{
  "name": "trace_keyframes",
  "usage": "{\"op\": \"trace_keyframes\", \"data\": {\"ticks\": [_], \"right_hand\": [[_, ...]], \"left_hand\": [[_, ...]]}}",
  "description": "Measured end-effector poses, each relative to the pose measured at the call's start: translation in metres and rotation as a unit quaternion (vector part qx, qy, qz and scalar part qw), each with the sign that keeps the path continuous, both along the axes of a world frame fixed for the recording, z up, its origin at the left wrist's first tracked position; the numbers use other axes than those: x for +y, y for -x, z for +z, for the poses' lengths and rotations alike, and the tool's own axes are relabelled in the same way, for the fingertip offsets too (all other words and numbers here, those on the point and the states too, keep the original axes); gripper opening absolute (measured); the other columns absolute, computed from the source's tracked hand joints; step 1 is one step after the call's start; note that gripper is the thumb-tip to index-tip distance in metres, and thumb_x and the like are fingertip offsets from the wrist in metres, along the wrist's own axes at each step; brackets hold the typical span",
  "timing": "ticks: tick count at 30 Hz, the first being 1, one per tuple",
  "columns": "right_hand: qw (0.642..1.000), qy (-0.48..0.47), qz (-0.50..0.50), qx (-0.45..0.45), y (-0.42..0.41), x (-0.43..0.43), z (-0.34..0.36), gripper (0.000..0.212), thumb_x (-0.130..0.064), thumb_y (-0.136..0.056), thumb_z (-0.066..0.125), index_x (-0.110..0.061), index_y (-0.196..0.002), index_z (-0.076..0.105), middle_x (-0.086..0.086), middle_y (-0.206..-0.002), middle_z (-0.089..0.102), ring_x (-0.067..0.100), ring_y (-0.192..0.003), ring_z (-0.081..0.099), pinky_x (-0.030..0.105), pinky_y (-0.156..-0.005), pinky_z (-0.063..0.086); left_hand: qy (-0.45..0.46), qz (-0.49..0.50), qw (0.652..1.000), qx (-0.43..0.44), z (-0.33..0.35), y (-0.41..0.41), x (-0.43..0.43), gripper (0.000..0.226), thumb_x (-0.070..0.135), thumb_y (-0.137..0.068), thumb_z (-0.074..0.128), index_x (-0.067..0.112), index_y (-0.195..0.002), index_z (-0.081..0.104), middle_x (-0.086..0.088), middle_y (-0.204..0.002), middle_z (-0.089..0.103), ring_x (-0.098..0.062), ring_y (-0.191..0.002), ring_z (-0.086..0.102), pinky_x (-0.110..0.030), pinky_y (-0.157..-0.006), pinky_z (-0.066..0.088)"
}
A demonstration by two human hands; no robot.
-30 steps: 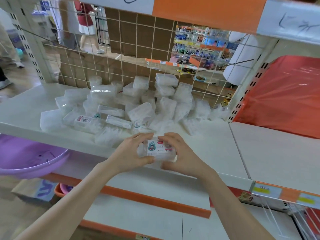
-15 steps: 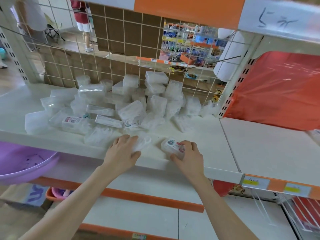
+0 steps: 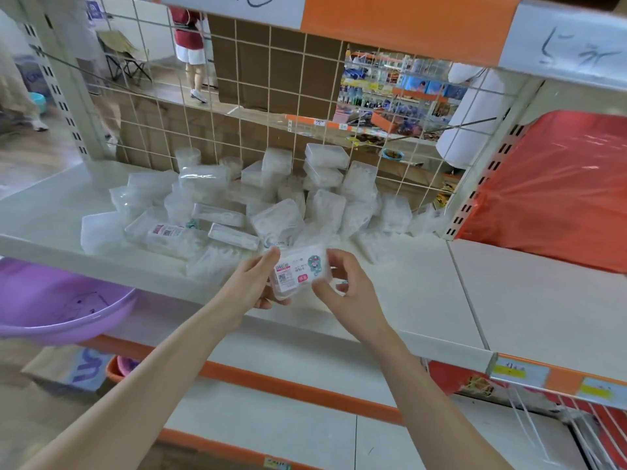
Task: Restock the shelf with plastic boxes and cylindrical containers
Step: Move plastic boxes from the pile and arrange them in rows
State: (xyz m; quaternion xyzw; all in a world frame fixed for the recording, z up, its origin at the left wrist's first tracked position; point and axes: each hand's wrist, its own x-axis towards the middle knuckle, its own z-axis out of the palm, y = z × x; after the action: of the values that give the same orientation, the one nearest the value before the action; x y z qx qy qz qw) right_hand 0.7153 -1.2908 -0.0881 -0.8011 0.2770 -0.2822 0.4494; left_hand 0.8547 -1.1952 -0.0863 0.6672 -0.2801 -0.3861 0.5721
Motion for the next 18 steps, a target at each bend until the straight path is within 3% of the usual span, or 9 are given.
{"op": "trace_keyframes", "data": {"ticks": [5, 9, 12, 14, 16, 18], "right_hand": [[0.991, -0.128, -0.033, -0.034, -0.008, 0.004, 0.006, 0.033, -0.011, -0.087, 0.060, -0.025, -0.115, 0.047, 0.005, -0.111, 0.058, 0.019, -0.094, 0.057, 0.033, -0.082, 0.050], [0.979, -0.198, -0.013, -0.045, -0.007, 0.003, 0.007, 0.030, -0.005, -0.088, 0.056, -0.024, -0.111, 0.051, 0.009, -0.108, 0.063, 0.017, -0.086, 0.061, 0.020, -0.063, 0.051], [0.962, -0.258, -0.035, -0.080, -0.009, 0.003, 0.009, 0.026, -0.001, -0.088, 0.055, -0.023, -0.100, 0.056, 0.011, -0.100, 0.064, 0.017, -0.082, 0.060, 0.024, -0.065, 0.049], [0.931, -0.334, -0.064, -0.134, -0.011, 0.002, 0.013, 0.022, 0.002, -0.088, 0.054, -0.019, -0.096, 0.056, 0.011, -0.095, 0.060, 0.018, -0.077, 0.059, 0.028, -0.067, 0.050], [0.911, -0.369, -0.075, -0.165, -0.012, -0.002, 0.016, 0.020, 0.003, -0.088, 0.055, -0.016, -0.095, 0.056, 0.009, -0.090, 0.058, 0.016, -0.071, 0.060, 0.028, -0.064, 0.051], [0.919, -0.357, -0.068, -0.152, -0.011, -0.005, 0.018, 0.020, 0.002, -0.087, 0.057, -0.017, -0.094, 0.056, 0.005, -0.086, 0.058, 0.012, -0.066, 0.063, 0.027, -0.061, 0.050]], "left_hand": [[-0.004, -0.011, 1.000, 0.020, 0.003, 0.001, 0.009, 0.046, 0.048, -0.095, 0.029, 0.017, -0.090, 0.063, 0.001, -0.064, 0.070, -0.013, -0.051, 0.064, -0.017, -0.045, 0.041], [0.007, -0.033, 0.999, 0.012, 0.001, 0.001, 0.013, 0.046, 0.049, -0.094, 0.029, 0.018, -0.093, 0.062, 0.001, -0.068, 0.071, -0.013, -0.054, 0.064, -0.017, -0.049, 0.044], [0.002, -0.055, 0.998, 0.007, 0.000, 0.000, 0.016, 0.039, 0.040, -0.097, 0.033, 0.014, -0.093, 0.062, 0.000, -0.071, 0.071, -0.015, -0.060, 0.067, -0.019, -0.055, 0.045], [-0.012, -0.101, 0.995, -0.008, -0.001, 0.000, 0.019, 0.030, 0.030, -0.098, 0.039, 0.012, -0.096, 0.062, -0.001, -0.079, 0.072, -0.014, -0.069, 0.068, -0.022, -0.063, 0.045], [-0.038, -0.156, 0.985, -0.057, -0.001, 0.000, 0.023, 0.018, 0.024, -0.095, 0.046, 0.020, -0.100, 0.062, 0.002, -0.092, 0.071, -0.010, -0.079, 0.068, -0.022, -0.069, 0.045], [-0.039, -0.168, 0.981, -0.084, -0.001, 0.000, 0.023, 0.016, 0.022, -0.091, 0.054, 0.031, -0.103, 0.058, 0.008, -0.097, 0.070, -0.003, -0.082, 0.067, -0.020, -0.071, 0.046]]}}
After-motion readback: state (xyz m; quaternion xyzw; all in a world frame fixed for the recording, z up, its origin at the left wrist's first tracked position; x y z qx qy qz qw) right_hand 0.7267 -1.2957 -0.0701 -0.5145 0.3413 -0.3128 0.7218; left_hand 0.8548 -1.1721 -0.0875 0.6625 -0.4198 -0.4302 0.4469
